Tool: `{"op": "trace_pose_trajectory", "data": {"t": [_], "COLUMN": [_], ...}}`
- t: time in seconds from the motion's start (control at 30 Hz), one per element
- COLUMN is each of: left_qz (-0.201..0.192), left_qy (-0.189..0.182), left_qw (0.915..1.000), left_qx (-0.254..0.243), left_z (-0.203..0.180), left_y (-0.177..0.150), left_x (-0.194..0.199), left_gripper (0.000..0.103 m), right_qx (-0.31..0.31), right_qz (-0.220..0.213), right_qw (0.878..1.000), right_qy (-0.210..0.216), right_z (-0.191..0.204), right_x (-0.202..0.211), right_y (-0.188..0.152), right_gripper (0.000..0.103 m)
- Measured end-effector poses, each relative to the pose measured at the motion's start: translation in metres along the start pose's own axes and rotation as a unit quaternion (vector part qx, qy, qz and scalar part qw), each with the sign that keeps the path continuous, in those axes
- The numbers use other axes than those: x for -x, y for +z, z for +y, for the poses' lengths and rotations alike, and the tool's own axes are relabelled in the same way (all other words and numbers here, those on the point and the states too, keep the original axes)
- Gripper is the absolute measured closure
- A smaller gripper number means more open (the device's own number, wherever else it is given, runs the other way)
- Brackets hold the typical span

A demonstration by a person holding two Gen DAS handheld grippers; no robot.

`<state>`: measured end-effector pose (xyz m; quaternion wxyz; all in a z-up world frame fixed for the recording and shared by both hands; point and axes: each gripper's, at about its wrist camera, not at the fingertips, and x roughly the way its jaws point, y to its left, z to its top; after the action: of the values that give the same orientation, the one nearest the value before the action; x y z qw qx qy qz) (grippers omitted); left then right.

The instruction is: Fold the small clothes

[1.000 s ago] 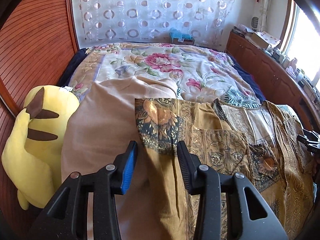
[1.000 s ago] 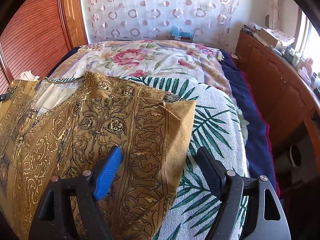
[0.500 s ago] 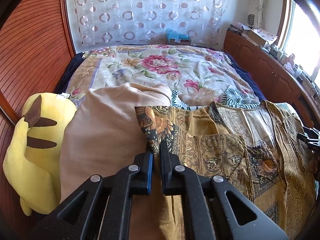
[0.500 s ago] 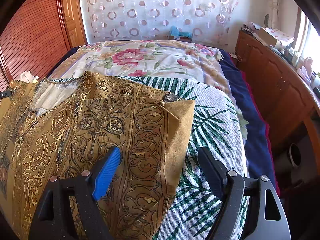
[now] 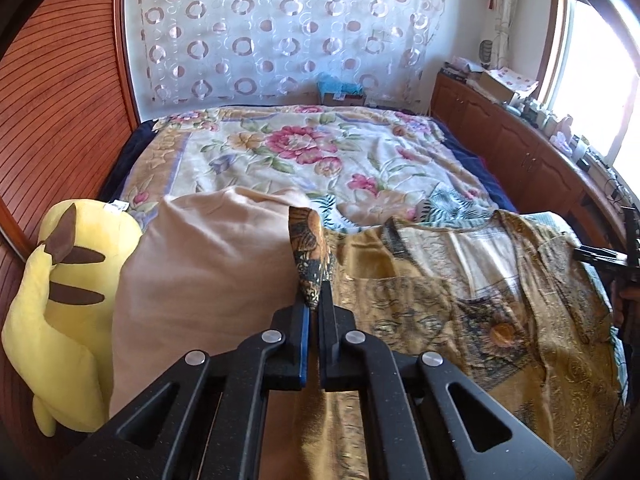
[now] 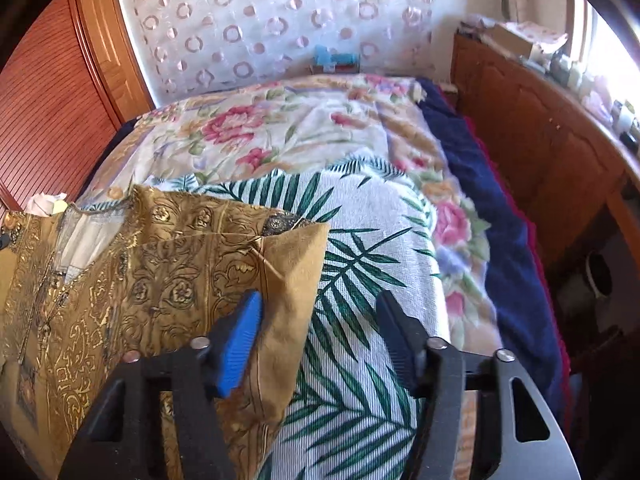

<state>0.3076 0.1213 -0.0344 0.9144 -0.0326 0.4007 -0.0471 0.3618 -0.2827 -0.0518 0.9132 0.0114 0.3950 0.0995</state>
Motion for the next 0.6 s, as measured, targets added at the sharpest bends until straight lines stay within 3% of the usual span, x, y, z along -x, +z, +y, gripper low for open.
{"op": "trace_pose_trajectory", "data": {"t": [0.03,0.1,0.13,0.23,0.37,0.6], "left_qz": [-0.002,-0.009,-0.014,-0.033,-0.064,-0.108], "left_qy": [-0.004,-0.013,-0.018,-0.034,-0.05,-0.054], "left_qw": [1.0,0.9999,0.9997,0.9987,0.9965,0.9925], "left_qx": [-0.001,-0.005,-0.007,-0.017,-0.022,-0.023], "left_z": [-0.003,-0.009,-0.014,-0.027,-0.04,-0.043], "left_y": [-0.001,-0.001,-0.002,-0.004,-0.012,-0.044], "left_x": [0.003,0.011,0.018,0.04,0.08,0.137], "left_gripper": [0.099,0.099,0.1,0.1,0.1,0.1], "right_qx": [0.006,0.018,0.021,0.03,0.032,0.052], "right_qz": [-0.002,-0.001,0.003,-0.001,-0.054,-0.116], "right_qw": [1.0,1.0,1.0,0.999,0.996,0.989], "right_qy": [0.0,0.003,0.014,0.039,0.067,0.081], "right_z": [0.001,0.005,0.007,0.014,0.019,0.026], "right_x": [-0.001,-0.002,-0.003,0.005,0.049,0.126], "right_y": [0.002,0.007,0.008,0.009,0.004,-0.034], "right_gripper": [0.048,0.072,0.096,0.1,0.101,0.101]}}
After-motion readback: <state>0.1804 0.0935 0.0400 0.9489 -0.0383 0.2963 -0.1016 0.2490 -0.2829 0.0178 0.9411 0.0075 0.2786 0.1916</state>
